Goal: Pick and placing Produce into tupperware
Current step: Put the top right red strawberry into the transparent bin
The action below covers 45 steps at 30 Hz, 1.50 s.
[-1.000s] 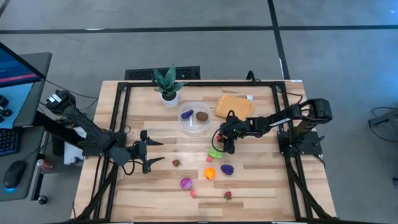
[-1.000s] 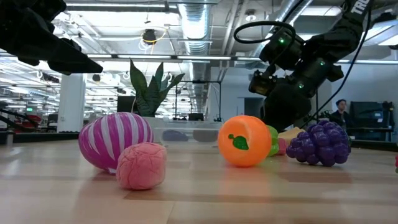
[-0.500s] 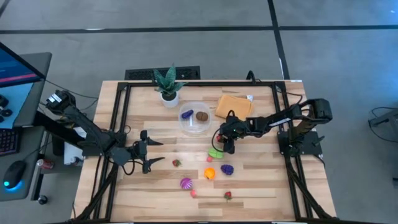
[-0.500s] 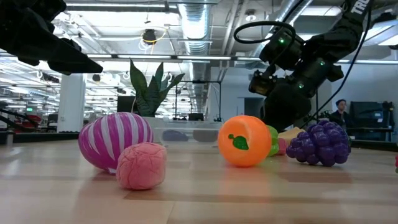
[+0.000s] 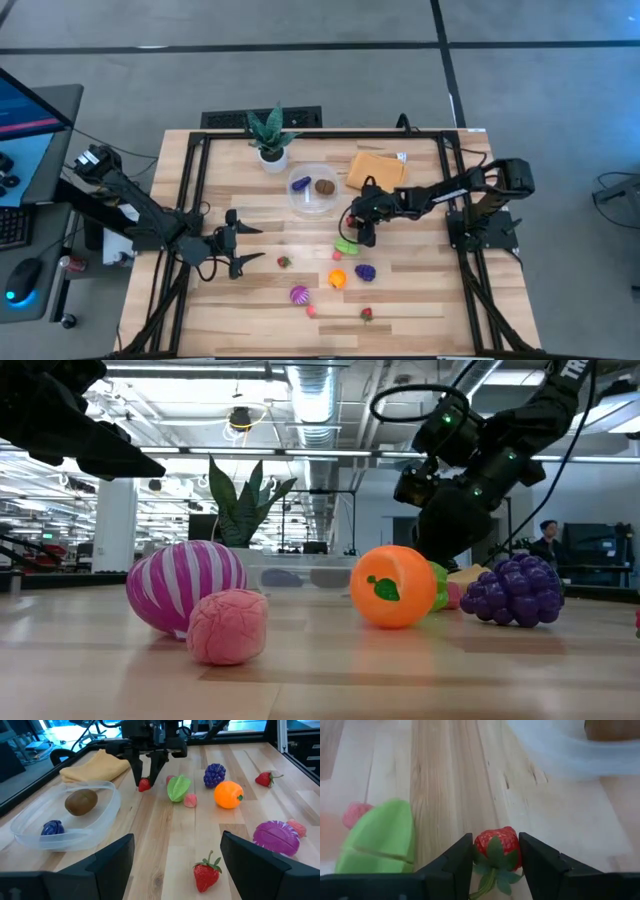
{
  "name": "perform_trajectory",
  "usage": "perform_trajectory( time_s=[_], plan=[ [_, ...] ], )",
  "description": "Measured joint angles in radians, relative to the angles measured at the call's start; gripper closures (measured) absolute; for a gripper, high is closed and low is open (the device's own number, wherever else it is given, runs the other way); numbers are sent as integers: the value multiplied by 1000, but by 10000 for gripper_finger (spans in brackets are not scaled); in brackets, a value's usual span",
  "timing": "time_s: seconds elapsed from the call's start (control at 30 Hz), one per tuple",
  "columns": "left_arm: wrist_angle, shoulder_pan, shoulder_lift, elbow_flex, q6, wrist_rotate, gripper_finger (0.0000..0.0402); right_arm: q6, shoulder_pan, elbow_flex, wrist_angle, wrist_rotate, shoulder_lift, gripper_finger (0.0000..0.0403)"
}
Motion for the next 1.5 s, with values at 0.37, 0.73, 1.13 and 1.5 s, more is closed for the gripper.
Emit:
perform_trajectory(
  time_s=[0.37,0.73,1.13,1.5],
  plan=[
    [-7,0,0,0,0,0,115,-70,0,126,-133,0,-1,226],
    [-24,0,0,0,-2,0,115,-156,0,263,-253,5,-1,227],
    [-23,0,0,0,-6,0,115,-283,-99,395,-288,27,-1,226],
    [-23,0,0,0,-4,0,115,-310,-192,407,-248,23,1,229]
  ],
)
